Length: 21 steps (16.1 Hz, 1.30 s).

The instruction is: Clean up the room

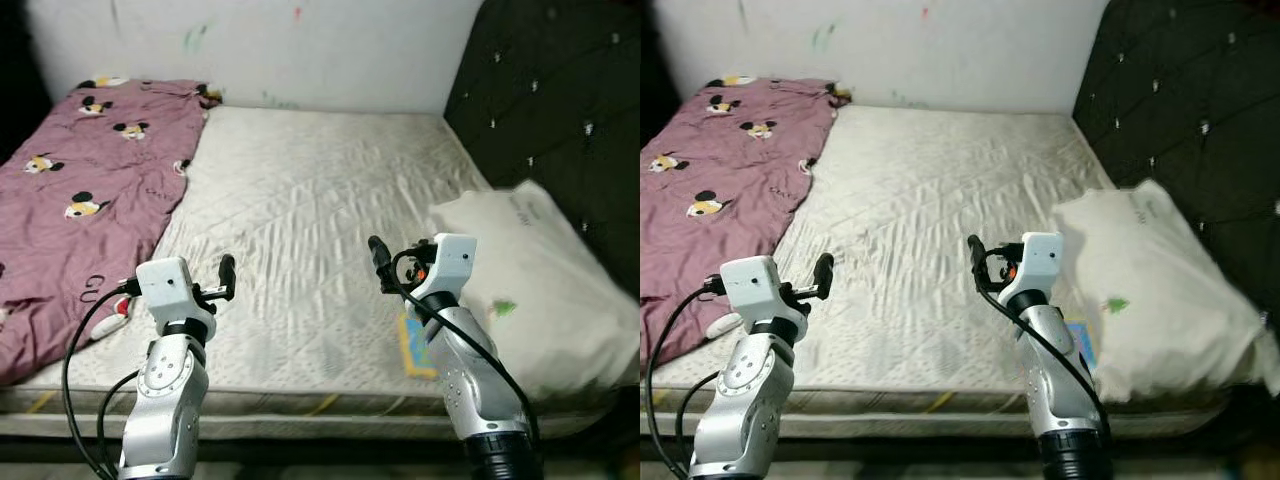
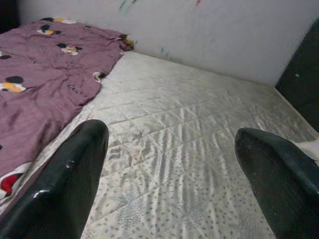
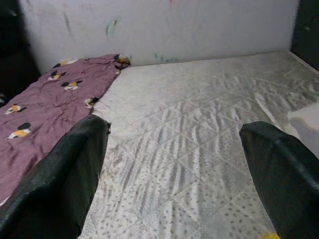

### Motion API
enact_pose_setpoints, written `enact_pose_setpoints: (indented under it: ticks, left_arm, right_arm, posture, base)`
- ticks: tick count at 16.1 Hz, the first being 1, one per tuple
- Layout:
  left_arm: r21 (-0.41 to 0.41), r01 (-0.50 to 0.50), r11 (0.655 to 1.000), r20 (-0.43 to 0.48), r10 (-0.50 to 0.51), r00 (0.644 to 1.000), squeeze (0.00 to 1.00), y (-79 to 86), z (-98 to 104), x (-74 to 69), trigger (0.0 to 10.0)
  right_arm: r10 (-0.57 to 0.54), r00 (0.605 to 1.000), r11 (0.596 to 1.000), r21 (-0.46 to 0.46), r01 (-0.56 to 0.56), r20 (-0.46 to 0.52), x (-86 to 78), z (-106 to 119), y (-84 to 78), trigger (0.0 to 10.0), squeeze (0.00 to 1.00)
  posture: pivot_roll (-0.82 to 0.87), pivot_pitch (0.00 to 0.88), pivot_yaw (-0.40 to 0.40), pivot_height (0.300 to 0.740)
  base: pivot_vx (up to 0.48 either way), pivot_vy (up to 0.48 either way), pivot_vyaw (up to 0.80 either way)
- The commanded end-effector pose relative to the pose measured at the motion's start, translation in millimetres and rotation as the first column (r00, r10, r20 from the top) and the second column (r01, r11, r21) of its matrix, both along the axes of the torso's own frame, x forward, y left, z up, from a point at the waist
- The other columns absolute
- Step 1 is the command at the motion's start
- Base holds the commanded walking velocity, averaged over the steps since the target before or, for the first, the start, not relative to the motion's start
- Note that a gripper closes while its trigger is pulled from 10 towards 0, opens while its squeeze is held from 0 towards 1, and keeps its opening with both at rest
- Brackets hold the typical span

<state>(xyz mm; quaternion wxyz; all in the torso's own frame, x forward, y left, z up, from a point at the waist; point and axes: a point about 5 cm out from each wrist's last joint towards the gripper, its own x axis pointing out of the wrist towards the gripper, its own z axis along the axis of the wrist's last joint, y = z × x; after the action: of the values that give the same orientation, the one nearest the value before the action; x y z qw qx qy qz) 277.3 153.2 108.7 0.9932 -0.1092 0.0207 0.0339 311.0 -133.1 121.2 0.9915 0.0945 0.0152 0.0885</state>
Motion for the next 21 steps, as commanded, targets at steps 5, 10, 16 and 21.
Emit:
enact_pose_setpoints:
  ticks: [5, 10, 16, 21]
  left_arm:
    - [-0.014, 0.017, 1.0, 0.007, -0.017, 1.0, 0.0, -6.0, 1.9, 1.4, 10.0]
    - [-0.016, 0.015, 1.0, 0.007, -0.015, 1.0, 0.0, -6.6, 1.7, 1.7, 10.0]
    - [-0.019, 0.016, 1.0, 0.006, -0.016, 1.0, 0.0, -6.7, 1.5, 2.1, 10.0]
    - [-0.015, 0.019, 1.0, 0.007, -0.019, 1.0, 0.0, -7.1, 1.6, 2.7, 10.0]
  right_arm:
    - [-0.023, 1.0, 1.0, -0.006, 0.023, -0.006, -0.3, -0.2, -4.6, 10.0, 0.0]
    - [-0.016, 1.0, 1.0, -0.016, 0.016, -0.017, -0.4, -3.0, -4.5, 10.0, 0.0]
    - [-0.005, 1.0, 1.0, -0.026, 0.004, -0.025, 0.5, -5.0, -2.6, 10.0, 0.0]
    - [0.001, 1.0, 0.999, -0.033, -0.002, -0.027, 1.1, -5.4, -2.1, 10.0, 0.0]
  posture:
    - [-0.02, 0.026, -0.021, 0.74]
    - [-0.02, 0.021, -0.025, 0.74]
    - [-0.01, 0.016, -0.029, 0.74]
    - [-0.01, 0.012, -0.031, 0.74]
  base:
    - [0.0, 0.48, 0.0]
    - [0.0, 0.48, 0.0]
    - [0.0, 0.48, 0.0]
    - [0.0, 0.48, 0.0]
